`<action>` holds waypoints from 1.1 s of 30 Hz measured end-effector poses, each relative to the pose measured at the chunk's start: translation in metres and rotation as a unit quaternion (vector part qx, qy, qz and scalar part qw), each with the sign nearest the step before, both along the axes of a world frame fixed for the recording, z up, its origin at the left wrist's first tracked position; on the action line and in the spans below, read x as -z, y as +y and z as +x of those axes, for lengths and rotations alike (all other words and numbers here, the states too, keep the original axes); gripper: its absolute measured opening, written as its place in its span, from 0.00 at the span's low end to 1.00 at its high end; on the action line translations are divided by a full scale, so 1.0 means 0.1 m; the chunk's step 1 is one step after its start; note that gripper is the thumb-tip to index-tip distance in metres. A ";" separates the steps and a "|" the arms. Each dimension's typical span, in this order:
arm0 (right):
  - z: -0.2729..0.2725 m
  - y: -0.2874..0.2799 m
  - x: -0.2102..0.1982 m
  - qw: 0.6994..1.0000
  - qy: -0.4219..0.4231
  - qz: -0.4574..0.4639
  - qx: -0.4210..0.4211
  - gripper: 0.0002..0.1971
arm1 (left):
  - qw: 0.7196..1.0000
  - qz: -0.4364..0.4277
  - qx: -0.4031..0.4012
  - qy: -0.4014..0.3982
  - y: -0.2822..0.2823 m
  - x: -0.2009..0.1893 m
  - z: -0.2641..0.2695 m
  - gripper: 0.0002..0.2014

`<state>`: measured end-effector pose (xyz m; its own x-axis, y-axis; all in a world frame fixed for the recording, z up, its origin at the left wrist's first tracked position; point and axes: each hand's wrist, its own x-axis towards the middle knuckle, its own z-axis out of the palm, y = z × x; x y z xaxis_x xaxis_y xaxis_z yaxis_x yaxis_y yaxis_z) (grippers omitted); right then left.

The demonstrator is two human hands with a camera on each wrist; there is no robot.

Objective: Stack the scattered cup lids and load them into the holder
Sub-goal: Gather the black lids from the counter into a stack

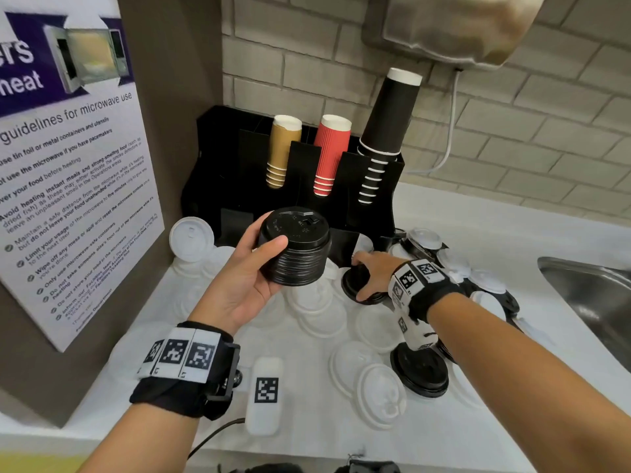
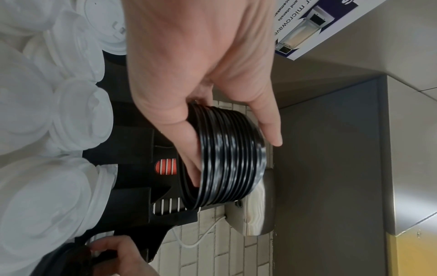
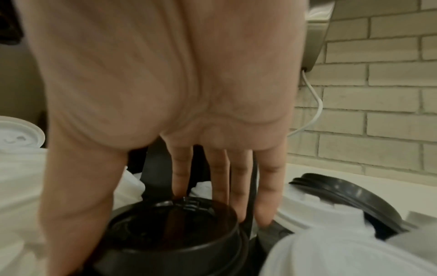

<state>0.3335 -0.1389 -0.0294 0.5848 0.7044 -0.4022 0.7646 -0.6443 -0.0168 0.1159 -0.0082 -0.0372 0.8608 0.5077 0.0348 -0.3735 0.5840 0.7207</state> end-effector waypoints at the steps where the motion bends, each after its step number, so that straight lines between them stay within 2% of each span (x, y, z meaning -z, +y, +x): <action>1: 0.01 -0.02 -0.02 1.000 0.003 0.009 0.003 0.40 | 1.000 0.001 0.003 -0.002 0.00 0.00 0.00 0.30; 4: 0.07 -0.09 -0.18 0.997 0.041 0.061 0.018 0.35 | 1.000 0.010 0.013 -0.008 -0.03 -0.01 0.01 0.30; 6: 0.07 -0.15 -0.32 0.985 0.078 0.147 0.034 0.28 | 1.000 0.011 0.017 -0.008 -0.05 -0.02 0.03 0.31; 7: 0.04 -0.18 -0.38 0.969 0.114 0.213 0.046 0.24 | 1.000 0.011 0.019 -0.006 -0.07 -0.03 0.04 0.31; 9: -0.07 -0.26 -0.46 0.919 0.179 0.346 0.062 0.17 | 1.000 0.013 0.027 0.001 -0.11 -0.03 0.07 0.32; 11: -0.24 -0.32 -0.50 0.871 0.208 0.441 0.068 0.12 | 0.999 0.016 0.039 0.006 -0.15 -0.03 0.10 0.32; 14: -0.50 -0.37 -0.52 0.803 0.252 0.536 0.067 0.16 | 0.998 0.031 0.057 0.017 -0.20 0.01 0.14 0.31; 16: -0.64 -0.40 -0.50 0.783 0.251 0.567 0.050 0.21 | 0.996 0.042 0.069 0.021 -0.23 0.04 0.15 0.29; 21: -0.84 -0.46 -0.45 0.780 0.213 0.588 0.018 0.21 | 0.994 0.069 0.080 0.035 -0.29 0.07 0.19 0.34; 30: -0.88 -0.46 -0.53 0.846 0.160 0.507 -0.032 0.21 | 0.983 0.136 0.110 0.056 -0.33 0.07 0.18 0.36; 33: -0.88 -0.45 -0.55 0.856 0.159 0.490 -0.042 0.22 | 0.983 0.136 0.107 0.054 -0.33 0.06 0.17 0.36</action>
